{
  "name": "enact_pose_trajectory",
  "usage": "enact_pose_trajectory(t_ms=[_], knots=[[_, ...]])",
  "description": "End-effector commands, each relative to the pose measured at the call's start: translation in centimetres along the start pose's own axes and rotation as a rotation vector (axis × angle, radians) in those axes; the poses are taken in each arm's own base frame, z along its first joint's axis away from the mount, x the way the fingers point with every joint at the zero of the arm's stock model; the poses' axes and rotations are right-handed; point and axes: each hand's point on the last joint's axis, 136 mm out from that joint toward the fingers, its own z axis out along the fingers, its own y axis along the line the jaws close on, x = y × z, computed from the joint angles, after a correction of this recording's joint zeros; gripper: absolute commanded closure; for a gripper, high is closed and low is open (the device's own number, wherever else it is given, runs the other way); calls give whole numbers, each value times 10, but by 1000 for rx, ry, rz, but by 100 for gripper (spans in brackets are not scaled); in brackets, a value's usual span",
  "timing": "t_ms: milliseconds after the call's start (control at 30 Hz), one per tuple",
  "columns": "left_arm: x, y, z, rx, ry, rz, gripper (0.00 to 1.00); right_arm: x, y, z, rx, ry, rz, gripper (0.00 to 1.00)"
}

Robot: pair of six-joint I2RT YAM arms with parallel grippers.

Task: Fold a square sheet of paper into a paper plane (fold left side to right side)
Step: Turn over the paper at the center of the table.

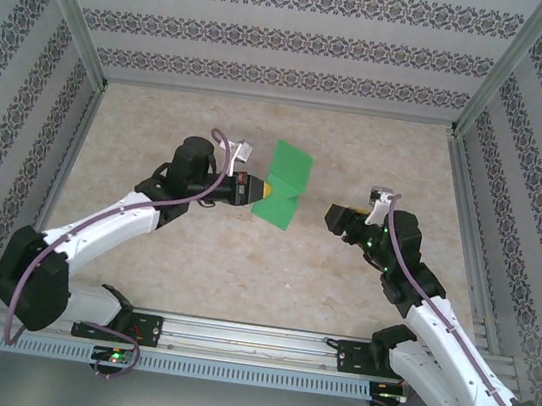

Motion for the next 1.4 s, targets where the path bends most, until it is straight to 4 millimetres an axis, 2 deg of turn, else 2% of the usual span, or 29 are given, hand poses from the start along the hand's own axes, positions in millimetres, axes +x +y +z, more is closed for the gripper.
enact_pose_trajectory(t_ms=[0,67,300,400,467,600,733,867,1033,1167,1367], knots=[[38,51,-34,-367,179,112,100,2,-41,-14,232,22,-60,28],[39,57,-47,-483,206,169,100,2,-54,-17,296,17,-52,22],[40,77,-76,-915,352,393,100,6,-75,-21,391,68,-44,4],[35,78,-83,-1071,384,467,100,9,-80,-23,408,81,-5,2],[34,78,-81,-1130,385,493,100,11,-81,-24,410,90,12,2],[41,77,-66,-1201,399,515,100,17,-90,-26,439,114,30,2],[57,87,-47,-1277,403,487,100,18,-98,-30,472,118,27,2],[84,101,-15,-1278,395,434,100,18,-102,-30,479,121,33,2],[112,104,26,-1186,370,345,100,23,-106,-29,468,131,46,2],[126,98,54,-1044,332,228,88,30,-106,-25,446,144,62,2],[132,89,75,-934,336,159,75,39,-103,-18,402,173,82,2]])
